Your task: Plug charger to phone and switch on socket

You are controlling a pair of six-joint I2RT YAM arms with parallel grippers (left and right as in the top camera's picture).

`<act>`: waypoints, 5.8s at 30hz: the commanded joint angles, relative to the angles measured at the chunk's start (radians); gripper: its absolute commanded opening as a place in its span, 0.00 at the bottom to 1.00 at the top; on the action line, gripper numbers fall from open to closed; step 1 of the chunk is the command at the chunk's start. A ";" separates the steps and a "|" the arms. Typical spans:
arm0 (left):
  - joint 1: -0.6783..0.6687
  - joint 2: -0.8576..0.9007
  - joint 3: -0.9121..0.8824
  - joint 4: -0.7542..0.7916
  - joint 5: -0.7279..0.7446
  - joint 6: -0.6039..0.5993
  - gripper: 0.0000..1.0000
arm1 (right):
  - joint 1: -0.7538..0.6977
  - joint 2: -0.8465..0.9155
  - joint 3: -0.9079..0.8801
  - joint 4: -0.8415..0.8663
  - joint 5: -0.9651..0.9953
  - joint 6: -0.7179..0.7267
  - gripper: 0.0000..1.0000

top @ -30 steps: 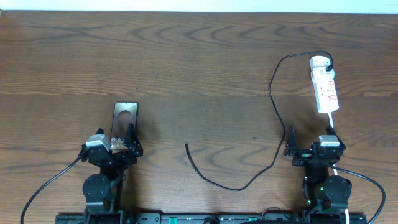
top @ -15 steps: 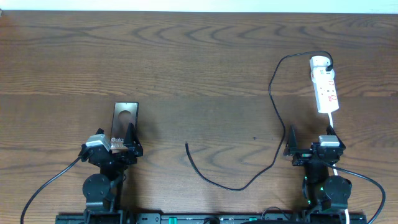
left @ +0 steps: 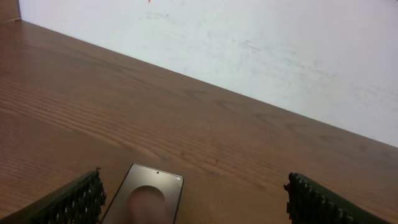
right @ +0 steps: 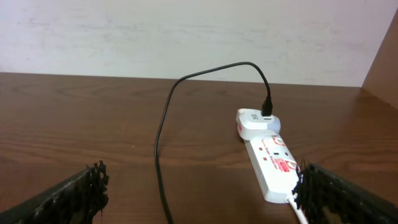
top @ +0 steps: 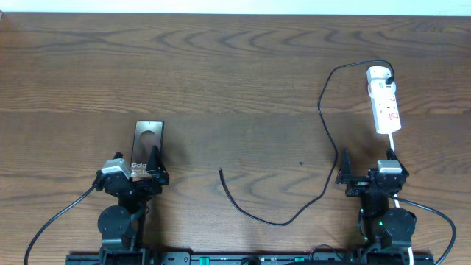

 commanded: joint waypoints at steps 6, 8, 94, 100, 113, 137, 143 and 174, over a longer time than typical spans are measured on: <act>0.005 -0.006 -0.014 -0.040 -0.016 0.013 0.91 | 0.000 -0.004 -0.001 -0.005 0.012 -0.008 0.99; 0.005 -0.006 -0.014 -0.040 -0.016 0.013 0.91 | 0.000 -0.004 -0.001 -0.005 0.012 -0.008 0.99; 0.005 0.652 0.637 -0.245 -0.008 0.200 0.91 | 0.000 -0.004 -0.001 -0.005 0.012 -0.008 0.99; 0.005 1.093 1.152 -0.661 -0.007 0.277 0.91 | 0.000 -0.004 -0.001 -0.005 0.012 -0.008 0.99; 0.005 1.623 1.503 -0.994 0.077 0.332 0.78 | 0.000 -0.004 -0.001 -0.005 0.012 -0.008 0.99; 0.005 1.761 1.392 -1.020 0.077 0.362 0.98 | 0.000 -0.004 -0.001 -0.005 0.012 -0.008 0.99; 0.005 1.760 1.307 -0.996 0.077 0.361 0.98 | 0.000 -0.004 -0.001 -0.005 0.012 -0.008 0.99; 0.005 1.758 1.163 -0.864 -0.035 0.309 0.98 | 0.000 -0.004 -0.001 -0.005 0.012 -0.008 0.99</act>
